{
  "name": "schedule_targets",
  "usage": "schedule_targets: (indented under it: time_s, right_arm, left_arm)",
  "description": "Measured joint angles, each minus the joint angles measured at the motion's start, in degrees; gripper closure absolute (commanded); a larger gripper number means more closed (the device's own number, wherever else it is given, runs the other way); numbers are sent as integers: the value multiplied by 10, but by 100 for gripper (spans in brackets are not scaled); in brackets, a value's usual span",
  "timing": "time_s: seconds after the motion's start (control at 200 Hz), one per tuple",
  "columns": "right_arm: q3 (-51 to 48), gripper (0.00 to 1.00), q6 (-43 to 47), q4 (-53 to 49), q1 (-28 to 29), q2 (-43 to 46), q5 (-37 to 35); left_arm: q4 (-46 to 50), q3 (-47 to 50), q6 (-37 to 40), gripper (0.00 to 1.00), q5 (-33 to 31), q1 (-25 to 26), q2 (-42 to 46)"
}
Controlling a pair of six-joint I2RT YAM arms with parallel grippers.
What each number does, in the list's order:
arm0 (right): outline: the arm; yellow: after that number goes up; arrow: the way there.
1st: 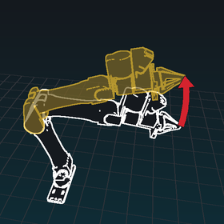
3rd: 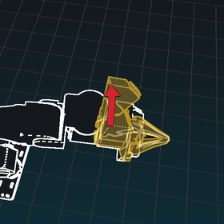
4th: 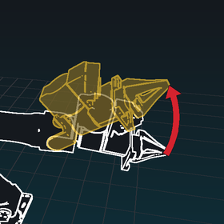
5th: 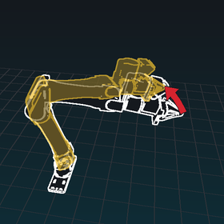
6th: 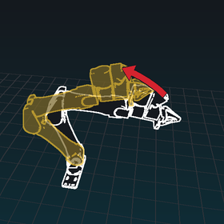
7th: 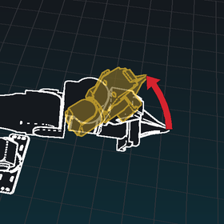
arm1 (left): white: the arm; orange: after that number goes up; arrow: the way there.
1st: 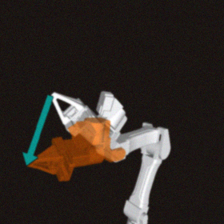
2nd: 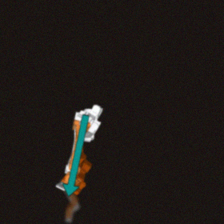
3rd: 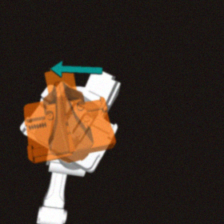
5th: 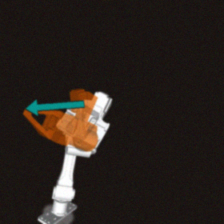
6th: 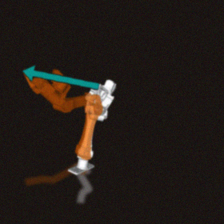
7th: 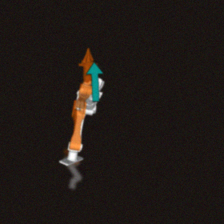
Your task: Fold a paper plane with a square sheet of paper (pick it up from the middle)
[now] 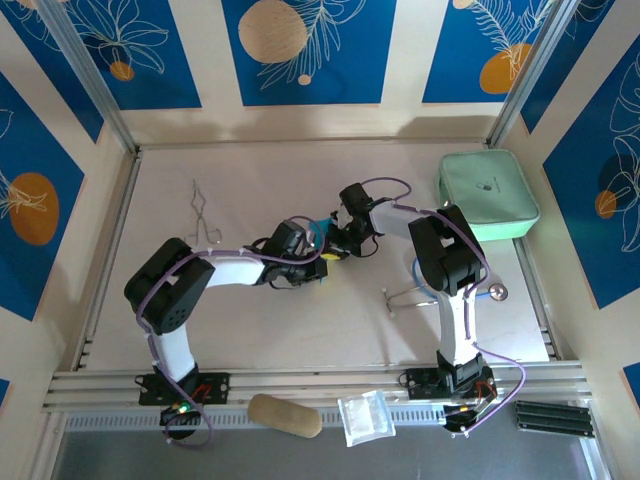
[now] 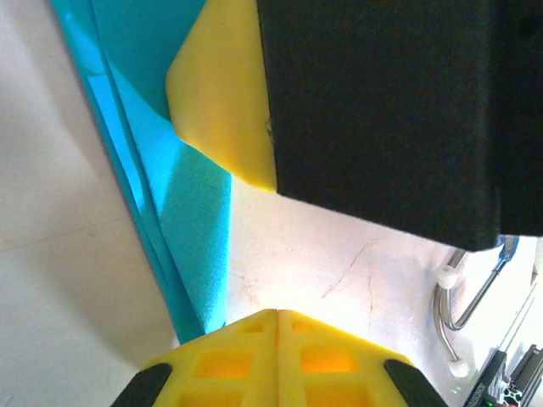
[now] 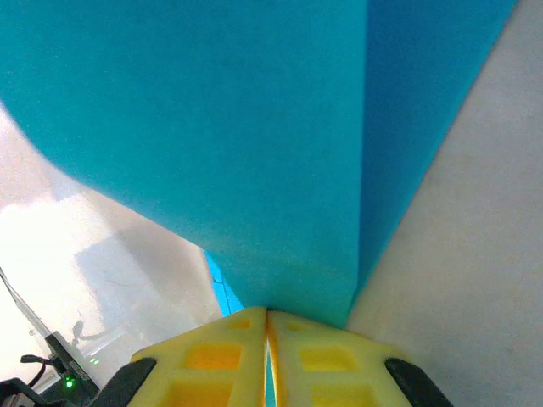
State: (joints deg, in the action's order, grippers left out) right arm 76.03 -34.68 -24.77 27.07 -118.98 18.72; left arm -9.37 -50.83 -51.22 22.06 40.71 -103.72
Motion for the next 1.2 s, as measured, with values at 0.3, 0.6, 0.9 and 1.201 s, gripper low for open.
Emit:
schedule_targets:
  time_s: [0.3,0.6,0.9,1.201]
  right_arm:
    - [5,88,0,-8,1,-2,-4]
    - [11,88,0,-16,2,-5,-4]
    - [11,88,0,-16,2,-5,-4]
    - [14,89,0,-20,2,-6,-7]
  left_arm:
    - [13,1,0,94,-1,4,-4]
    - [13,7,0,94,-2,4,-5]
    - [12,13,0,94,-7,5,-5]
    - [20,31,2,95,-14,9,12]
